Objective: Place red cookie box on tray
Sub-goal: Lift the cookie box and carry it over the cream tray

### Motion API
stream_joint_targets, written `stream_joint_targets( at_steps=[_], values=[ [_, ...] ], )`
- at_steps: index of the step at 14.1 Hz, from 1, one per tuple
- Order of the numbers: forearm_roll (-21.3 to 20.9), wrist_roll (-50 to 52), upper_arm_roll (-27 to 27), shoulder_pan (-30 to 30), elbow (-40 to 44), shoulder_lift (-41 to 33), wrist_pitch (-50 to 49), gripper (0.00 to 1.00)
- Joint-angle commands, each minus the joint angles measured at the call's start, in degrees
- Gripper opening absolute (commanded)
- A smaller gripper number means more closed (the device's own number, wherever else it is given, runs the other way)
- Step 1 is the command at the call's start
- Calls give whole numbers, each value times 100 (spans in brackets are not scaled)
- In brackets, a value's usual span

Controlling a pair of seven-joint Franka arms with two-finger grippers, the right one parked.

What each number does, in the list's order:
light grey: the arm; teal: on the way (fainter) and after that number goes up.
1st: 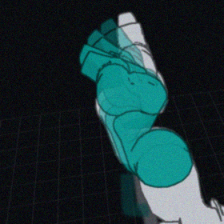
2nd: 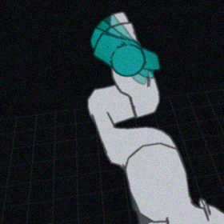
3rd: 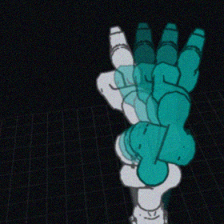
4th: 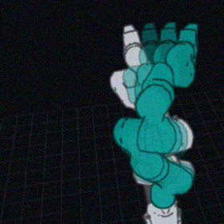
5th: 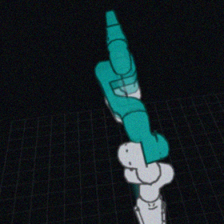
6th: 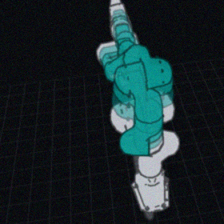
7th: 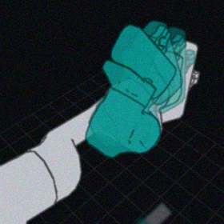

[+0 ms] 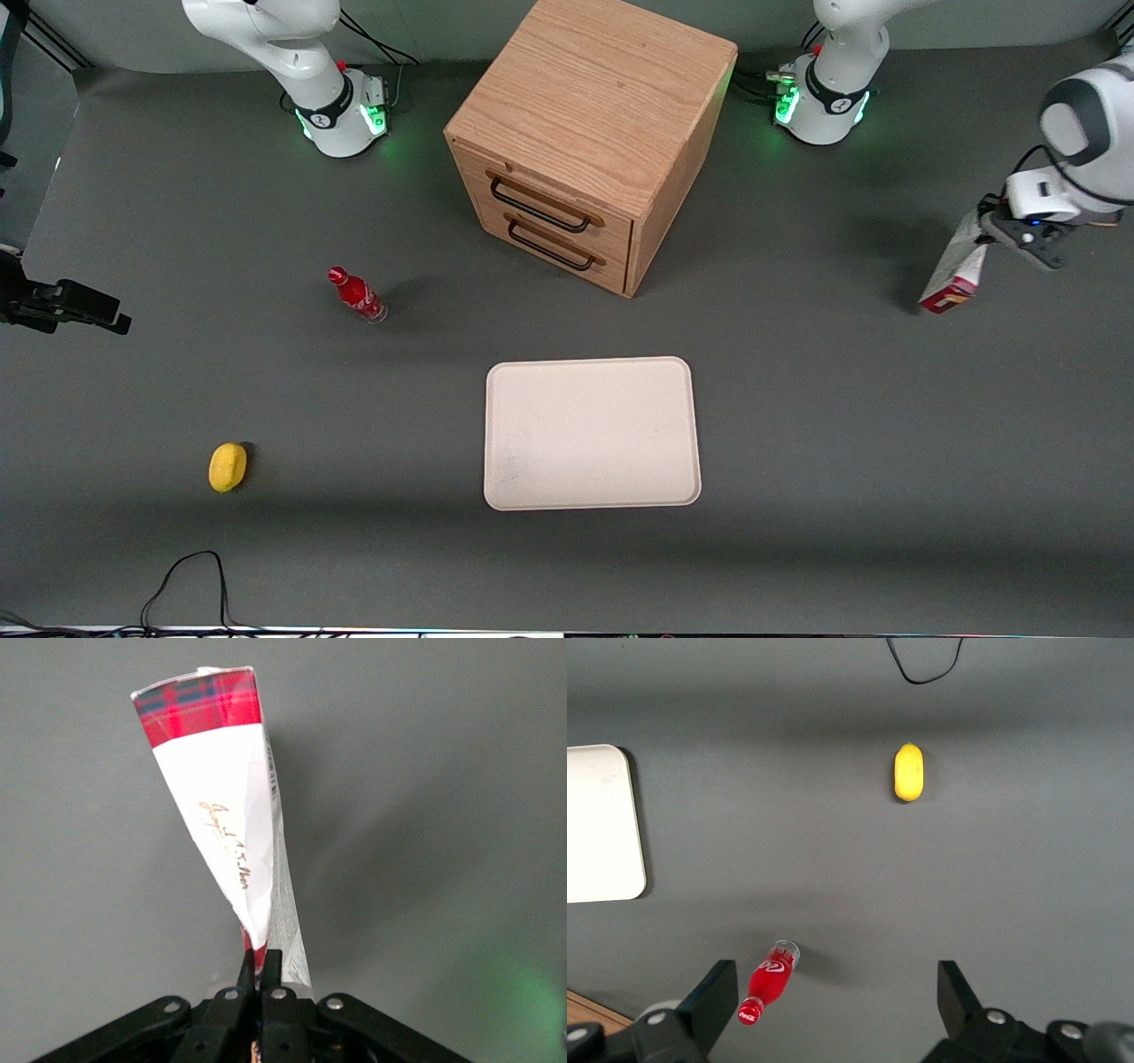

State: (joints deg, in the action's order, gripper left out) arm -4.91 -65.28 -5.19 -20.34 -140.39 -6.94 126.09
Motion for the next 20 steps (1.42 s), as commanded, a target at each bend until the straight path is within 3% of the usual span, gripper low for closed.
stream_joint_targets(
  at_steps=[1,6,10,13,16,20],
  values=[
    [16,7,9,30,1264,-281,-1503,0],
    [-28,235,27,83,3541,-229,-3492,0],
    [-45,821,263,101,4150,-36,-3776,0],
    [-28,1998,877,127,5097,753,-4047,0],
    [-54,3867,1607,310,6030,1510,-4390,0],
    [51,6584,1715,1442,6505,2003,-4444,0]
  ],
)
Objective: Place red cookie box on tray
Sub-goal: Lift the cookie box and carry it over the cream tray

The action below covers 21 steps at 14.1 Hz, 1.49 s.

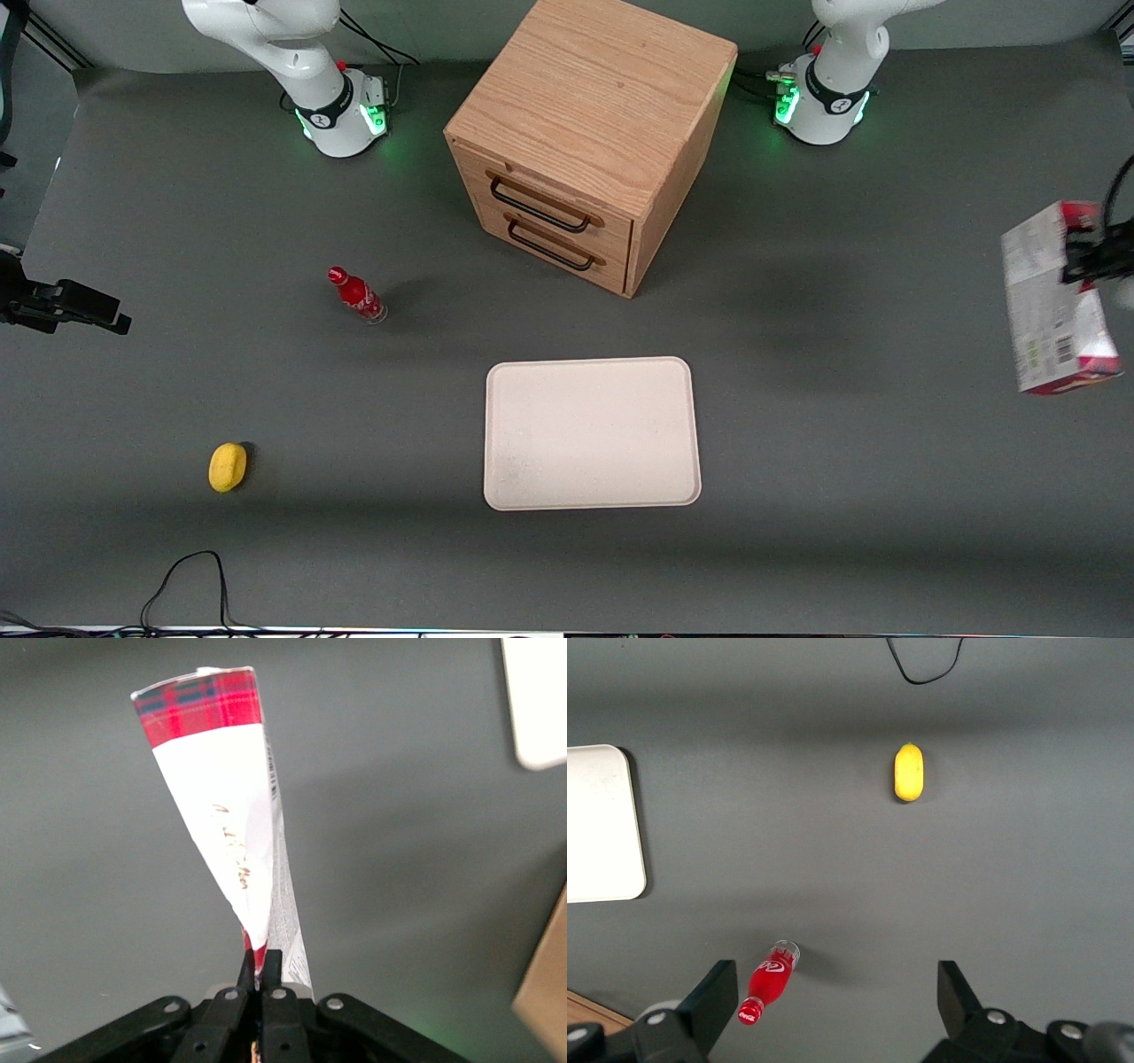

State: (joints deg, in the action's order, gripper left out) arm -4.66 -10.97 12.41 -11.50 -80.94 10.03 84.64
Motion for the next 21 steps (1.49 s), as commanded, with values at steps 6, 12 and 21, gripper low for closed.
stream_joint_targets(
  at_steps=[6,12,21],
  values=[
    [202,3809,-37,2378,2133,1579,-247,0],
    [211,4419,-37,3251,2662,2064,-62,0],
    [167,3690,-72,3189,2400,3250,1017,0]
  ],
)
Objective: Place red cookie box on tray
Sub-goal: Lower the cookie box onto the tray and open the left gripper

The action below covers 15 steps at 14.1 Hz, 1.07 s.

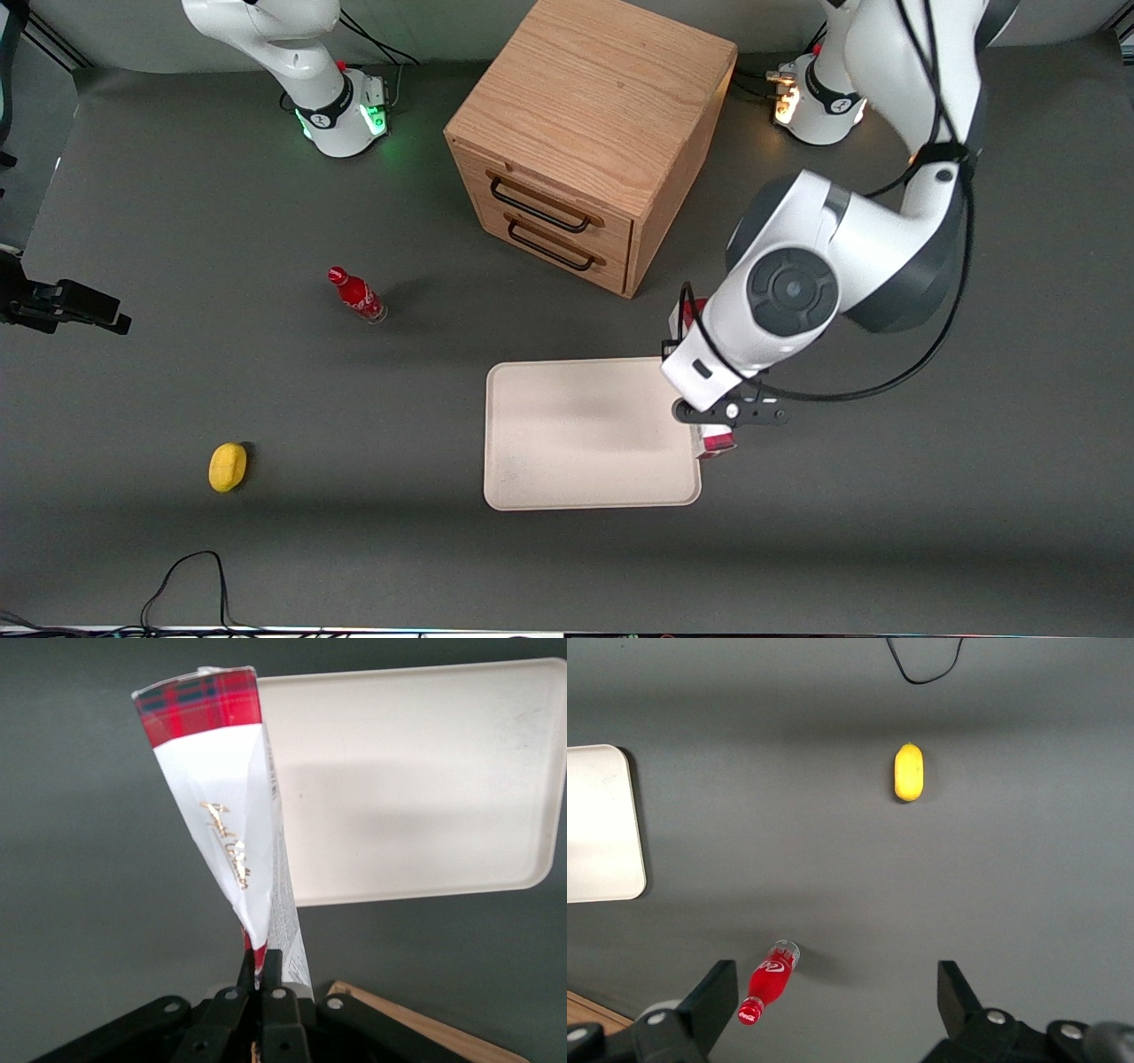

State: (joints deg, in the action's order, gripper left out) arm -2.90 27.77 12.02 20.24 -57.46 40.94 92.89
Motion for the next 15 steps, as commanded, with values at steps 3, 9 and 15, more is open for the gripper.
stream_joint_targets(
  at_steps=[3,9,15],
  values=[
    [-26,-272,-42,-12,-431,335,921,0],
    [-105,-237,-60,-12,-538,889,1388,0],
    [-184,-219,-60,6,-547,1127,1705,0]
  ],
)
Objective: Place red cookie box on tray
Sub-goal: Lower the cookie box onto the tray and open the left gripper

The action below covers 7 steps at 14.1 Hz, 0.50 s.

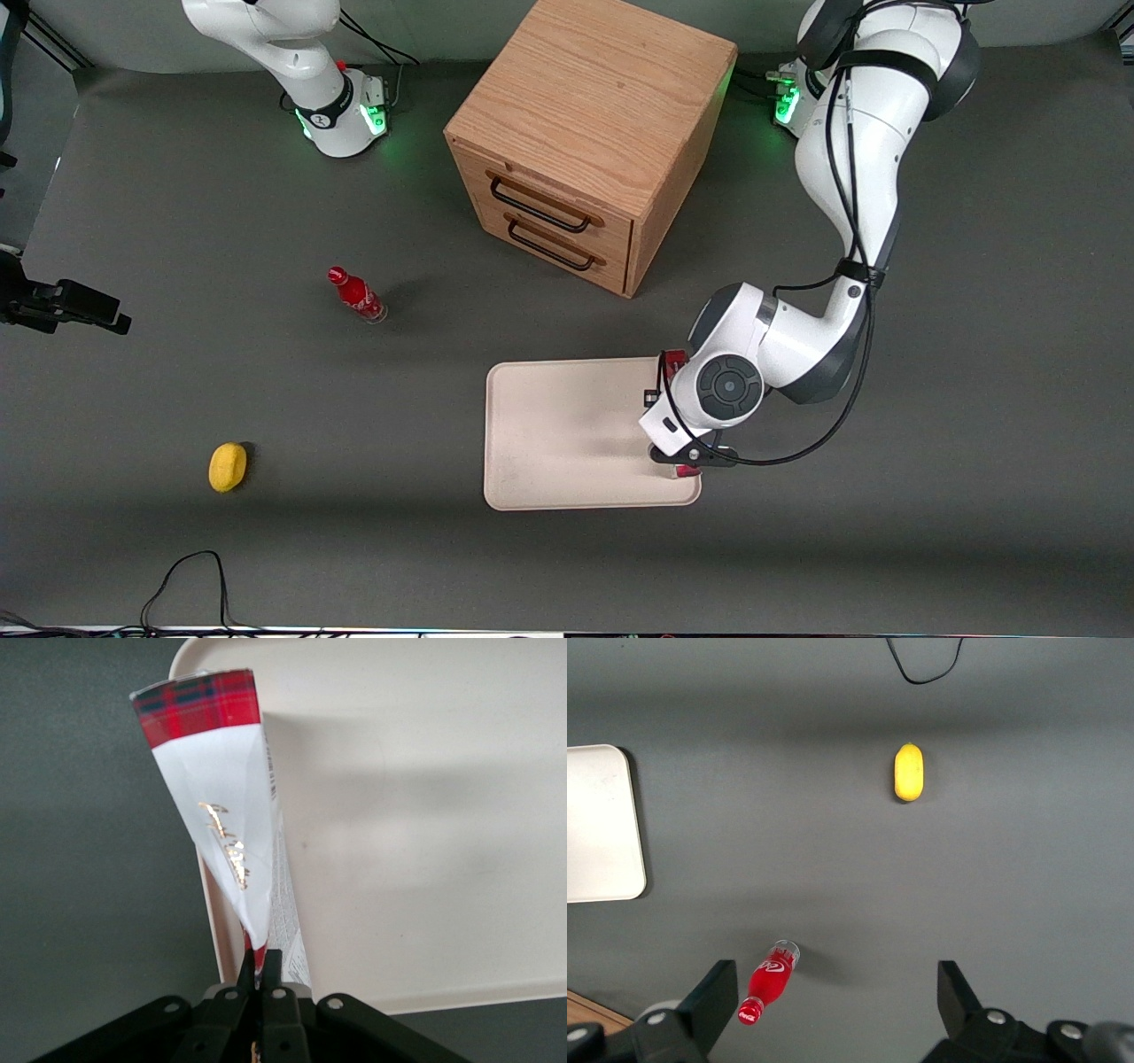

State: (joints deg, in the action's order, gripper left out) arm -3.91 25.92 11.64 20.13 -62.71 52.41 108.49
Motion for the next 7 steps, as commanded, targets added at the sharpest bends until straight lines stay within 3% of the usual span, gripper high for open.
stream_joint_targets(
  at_steps=[1,2,3,6,7],
  values=[
    [-83,-52,-21,8,-14,-11,173,3],
    [-83,-35,-21,8,-22,-11,173,36],
    [-83,-35,-21,0,-14,-20,164,53],
    [-83,-8,-30,-1,-5,-73,59,81],
    [-75,0,-30,-1,4,-134,-20,83]
  ],
)
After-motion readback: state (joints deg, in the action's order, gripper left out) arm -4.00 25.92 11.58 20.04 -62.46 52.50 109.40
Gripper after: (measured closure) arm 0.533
